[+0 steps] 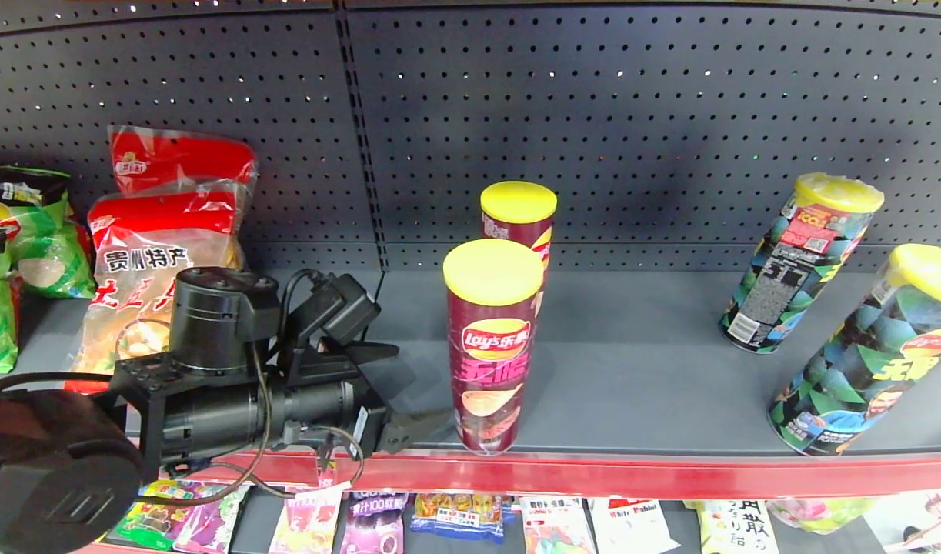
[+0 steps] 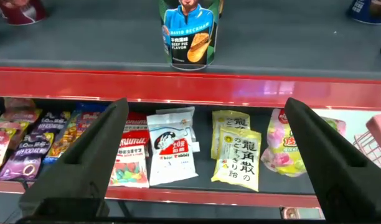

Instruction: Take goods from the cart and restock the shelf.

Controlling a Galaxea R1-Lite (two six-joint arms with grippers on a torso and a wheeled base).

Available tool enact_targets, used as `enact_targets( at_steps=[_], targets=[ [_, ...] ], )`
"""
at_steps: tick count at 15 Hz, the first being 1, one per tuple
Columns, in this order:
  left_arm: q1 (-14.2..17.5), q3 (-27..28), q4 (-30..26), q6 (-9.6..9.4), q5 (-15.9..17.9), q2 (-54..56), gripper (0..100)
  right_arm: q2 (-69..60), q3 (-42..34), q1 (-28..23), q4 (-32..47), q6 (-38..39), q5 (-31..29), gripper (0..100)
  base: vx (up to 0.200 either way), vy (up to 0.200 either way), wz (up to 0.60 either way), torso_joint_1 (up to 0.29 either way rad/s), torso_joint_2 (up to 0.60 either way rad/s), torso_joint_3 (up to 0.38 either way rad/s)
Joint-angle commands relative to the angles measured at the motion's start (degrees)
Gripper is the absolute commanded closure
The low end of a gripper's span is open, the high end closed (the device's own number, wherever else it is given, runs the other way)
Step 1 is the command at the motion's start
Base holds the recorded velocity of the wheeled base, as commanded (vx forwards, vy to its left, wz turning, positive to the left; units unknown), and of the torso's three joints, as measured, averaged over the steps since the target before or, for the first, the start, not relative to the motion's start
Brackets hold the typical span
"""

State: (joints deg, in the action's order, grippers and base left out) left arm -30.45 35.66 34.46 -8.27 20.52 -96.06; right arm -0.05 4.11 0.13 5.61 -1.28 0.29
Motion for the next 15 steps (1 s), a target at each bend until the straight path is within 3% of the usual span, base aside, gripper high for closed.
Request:
enact_targets(
  at_steps=[1, 8, 15],
  targets=[
    [-0.1, 0.6, 0.0, 0.00, 0.0, -1.2, 0, 0.0, 0.0, 0.0, 0.0, 0.0, 0.1, 0, 0.000, 0.000, 0.00, 0.000, 0.00, 0.000],
    [2.7, 0.2, -0.1, -0.79, -1.1, -2.1, 0, 0.0, 0.0, 0.0, 0.0, 0.1, 0.1, 0, 0.000, 0.000, 0.00, 0.000, 0.00, 0.000],
    [1.0, 2.4, 0.0, -0.79, -1.1, -4.2, 0, 0.0, 0.0, 0.0, 0.0, 0.1, 0.1, 0, 0.000, 0.000, 0.00, 0.000, 0.00, 0.000]
  ],
)
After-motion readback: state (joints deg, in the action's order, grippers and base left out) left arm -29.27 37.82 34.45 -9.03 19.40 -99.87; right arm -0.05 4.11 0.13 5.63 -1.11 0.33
